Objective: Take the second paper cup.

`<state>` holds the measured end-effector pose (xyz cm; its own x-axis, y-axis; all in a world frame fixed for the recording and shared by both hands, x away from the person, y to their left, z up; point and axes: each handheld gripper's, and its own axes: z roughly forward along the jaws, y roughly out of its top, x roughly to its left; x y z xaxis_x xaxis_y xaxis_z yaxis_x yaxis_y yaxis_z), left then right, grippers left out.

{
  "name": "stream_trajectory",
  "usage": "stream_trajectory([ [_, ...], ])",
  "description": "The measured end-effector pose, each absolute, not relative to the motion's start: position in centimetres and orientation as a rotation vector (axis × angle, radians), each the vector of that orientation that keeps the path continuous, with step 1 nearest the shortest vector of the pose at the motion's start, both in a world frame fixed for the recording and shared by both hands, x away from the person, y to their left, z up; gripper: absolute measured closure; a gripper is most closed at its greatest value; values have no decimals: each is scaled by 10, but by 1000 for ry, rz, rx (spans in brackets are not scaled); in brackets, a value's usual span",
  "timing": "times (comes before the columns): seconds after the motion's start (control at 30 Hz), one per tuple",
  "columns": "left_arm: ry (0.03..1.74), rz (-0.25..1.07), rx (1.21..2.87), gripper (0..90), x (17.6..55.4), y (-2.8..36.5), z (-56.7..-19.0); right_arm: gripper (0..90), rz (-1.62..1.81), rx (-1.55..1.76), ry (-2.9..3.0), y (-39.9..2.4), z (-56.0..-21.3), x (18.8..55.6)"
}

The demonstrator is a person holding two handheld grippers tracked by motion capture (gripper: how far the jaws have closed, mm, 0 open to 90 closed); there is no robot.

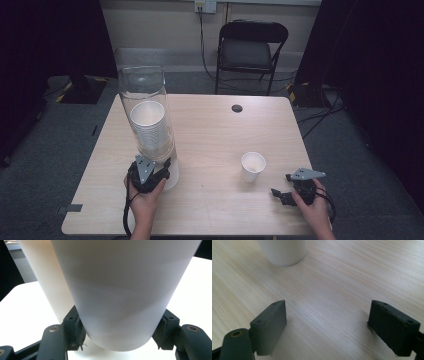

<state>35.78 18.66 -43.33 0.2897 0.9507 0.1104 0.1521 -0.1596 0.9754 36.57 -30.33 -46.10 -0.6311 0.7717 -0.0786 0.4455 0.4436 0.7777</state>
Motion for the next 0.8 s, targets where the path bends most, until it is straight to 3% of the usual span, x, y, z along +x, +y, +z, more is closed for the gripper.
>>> stream_trajectory([
  [0.47,1008,987,1553,355,354,187,-433,140,1043,1014,2284,-306,-461,365],
  [0.57,980,1016,1487,278,347,189,-431,140,1044,1014,2285,-306,-461,365],
  [0.8,1025,968,1513,337,349,187,-418,139,1044,1014,2285,-306,-461,365],
])
